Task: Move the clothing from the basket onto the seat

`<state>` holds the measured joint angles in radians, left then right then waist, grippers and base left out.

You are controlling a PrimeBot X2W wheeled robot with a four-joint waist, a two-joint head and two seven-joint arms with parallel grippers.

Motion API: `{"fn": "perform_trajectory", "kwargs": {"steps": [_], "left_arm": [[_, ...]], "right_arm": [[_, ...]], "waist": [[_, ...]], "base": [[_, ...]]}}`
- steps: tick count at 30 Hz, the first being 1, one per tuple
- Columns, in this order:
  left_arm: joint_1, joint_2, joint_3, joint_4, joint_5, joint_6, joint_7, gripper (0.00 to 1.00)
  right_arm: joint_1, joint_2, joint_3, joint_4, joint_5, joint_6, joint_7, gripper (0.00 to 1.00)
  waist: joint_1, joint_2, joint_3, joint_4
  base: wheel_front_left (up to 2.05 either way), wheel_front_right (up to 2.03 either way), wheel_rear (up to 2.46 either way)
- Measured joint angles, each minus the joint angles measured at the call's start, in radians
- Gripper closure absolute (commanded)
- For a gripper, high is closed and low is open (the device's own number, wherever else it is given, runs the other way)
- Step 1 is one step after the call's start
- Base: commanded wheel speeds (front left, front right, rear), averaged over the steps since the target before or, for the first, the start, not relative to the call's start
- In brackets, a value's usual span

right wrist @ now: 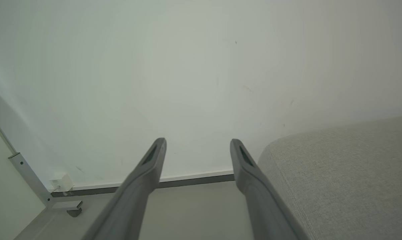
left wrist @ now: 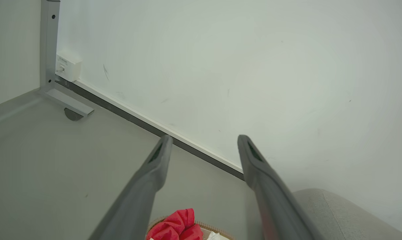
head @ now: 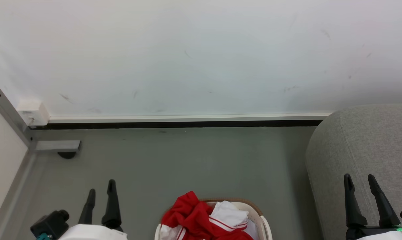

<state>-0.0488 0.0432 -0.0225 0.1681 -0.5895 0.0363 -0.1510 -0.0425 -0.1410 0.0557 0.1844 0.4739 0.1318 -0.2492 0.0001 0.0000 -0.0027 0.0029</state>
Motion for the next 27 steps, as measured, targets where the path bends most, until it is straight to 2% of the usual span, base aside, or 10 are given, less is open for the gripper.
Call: {"fn": "perform_trajectory", "kwargs": {"steps": [27], "left_arm": [[0.008,0.001,-0.026,0.005,0.241,0.005,-0.061,0.0]], "right_arm": [[0.013,0.051,-0.064,0.0,-0.32,0.0,-0.007,0.0]], "waist": [[0.0,0.0,0.003,0.0]], "base": [[0.0,0.0,0.0]]}}
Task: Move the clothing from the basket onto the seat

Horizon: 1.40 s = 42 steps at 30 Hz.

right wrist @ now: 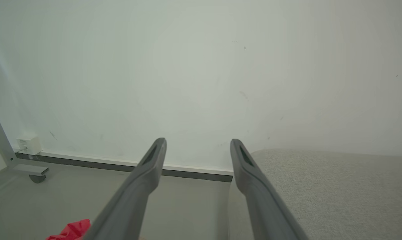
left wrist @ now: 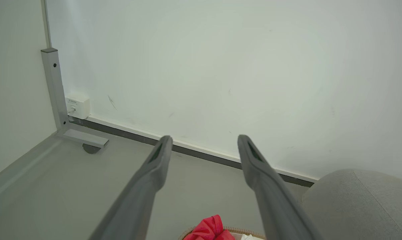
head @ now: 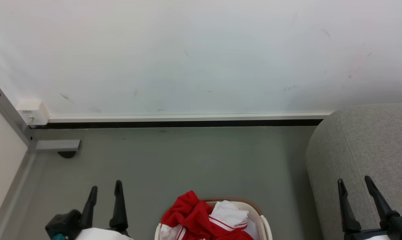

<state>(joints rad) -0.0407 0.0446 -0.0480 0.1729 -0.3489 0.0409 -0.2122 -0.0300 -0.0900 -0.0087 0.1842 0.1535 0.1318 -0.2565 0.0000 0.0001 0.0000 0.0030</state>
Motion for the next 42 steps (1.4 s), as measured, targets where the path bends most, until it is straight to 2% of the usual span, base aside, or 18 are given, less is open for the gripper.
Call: {"fn": "perform_trajectory", "kwargs": {"steps": [27,42], "left_arm": [[0.003,0.001,-0.023,0.01,0.177,0.001,-0.052,0.0],[0.01,0.001,-0.026,0.008,0.181,0.001,-0.052,0.0]], "right_arm": [[0.012,0.041,-0.059,0.006,-0.241,0.0,-0.002,0.0],[0.015,0.042,-0.059,0.008,-0.232,0.0,-0.002,0.0]], "waist": [[0.0,0.0,-0.003,-0.003],[0.0,0.0,-0.006,-0.009]], "base": [[0.0,0.0,0.0],[0.0,0.0,0.0]]}}
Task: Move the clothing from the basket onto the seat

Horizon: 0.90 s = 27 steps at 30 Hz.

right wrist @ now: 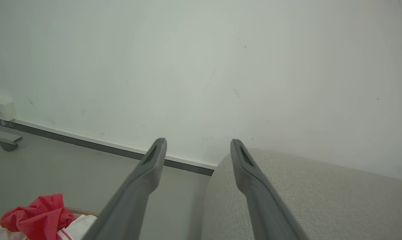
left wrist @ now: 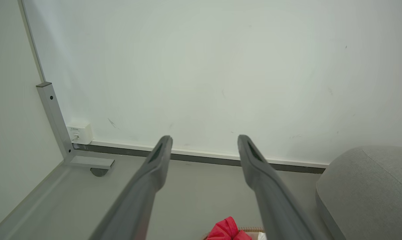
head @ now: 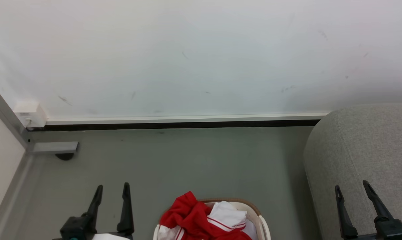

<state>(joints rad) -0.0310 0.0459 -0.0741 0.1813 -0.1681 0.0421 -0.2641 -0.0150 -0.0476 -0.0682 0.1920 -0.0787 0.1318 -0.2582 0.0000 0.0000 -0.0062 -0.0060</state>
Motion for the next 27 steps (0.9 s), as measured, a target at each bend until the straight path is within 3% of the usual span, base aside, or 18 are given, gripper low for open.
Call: {"fn": "perform_trajectory", "kwargs": {"steps": [10,19,27], "left_arm": [[-0.007,0.001,-0.016,0.006,0.002,-0.016,0.0,0.0],[-0.078,0.001,-0.112,0.083,0.028,-0.109,0.0,0.0],[-0.215,0.018,-0.226,0.217,0.054,-0.158,0.011,0.0]], "right_arm": [[-0.004,0.0,0.002,-0.001,0.01,0.0,0.0,0.0],[-0.052,0.0,-0.003,-0.021,0.026,0.0,-0.003,0.0],[-0.154,0.001,0.01,-0.048,0.056,0.0,-0.003,0.0]], "waist": [[0.0,0.0,0.023,-0.013],[0.0,0.0,0.103,-0.031],[0.0001,0.0,0.234,-0.06]], "base": [[0.0,0.0,0.0],[0.0,0.0,0.0],[0.0,0.0,0.0]]}}
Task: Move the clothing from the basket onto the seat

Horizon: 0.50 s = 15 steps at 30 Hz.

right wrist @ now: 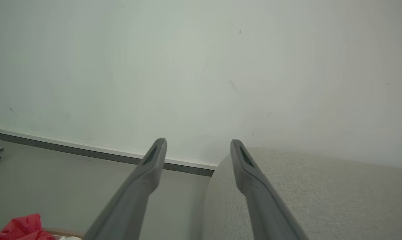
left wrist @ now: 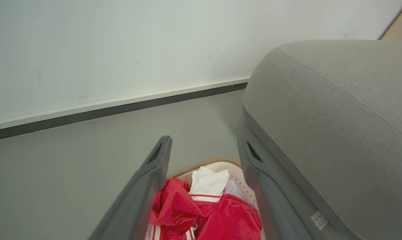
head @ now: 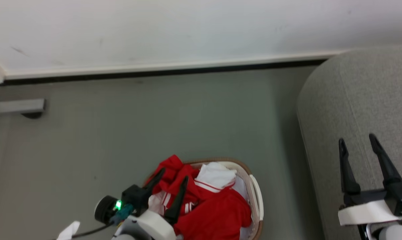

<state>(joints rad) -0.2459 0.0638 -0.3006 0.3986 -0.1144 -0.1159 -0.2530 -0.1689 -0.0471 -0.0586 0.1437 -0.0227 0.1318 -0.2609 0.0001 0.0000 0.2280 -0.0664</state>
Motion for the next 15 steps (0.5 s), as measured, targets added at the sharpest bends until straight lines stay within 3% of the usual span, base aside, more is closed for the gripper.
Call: {"fn": "perform_trajectory", "kwargs": {"steps": [15], "left_arm": [[-0.207,0.1,-0.171,0.176,0.051,-0.013,0.223,0.0]], "right_arm": [[-0.19,-0.001,0.06,-0.066,0.136,0.0,0.0,0.0]], "waist": [[0.0002,0.0,0.279,-0.138]], "base": [[0.0,0.0,0.0]]}}
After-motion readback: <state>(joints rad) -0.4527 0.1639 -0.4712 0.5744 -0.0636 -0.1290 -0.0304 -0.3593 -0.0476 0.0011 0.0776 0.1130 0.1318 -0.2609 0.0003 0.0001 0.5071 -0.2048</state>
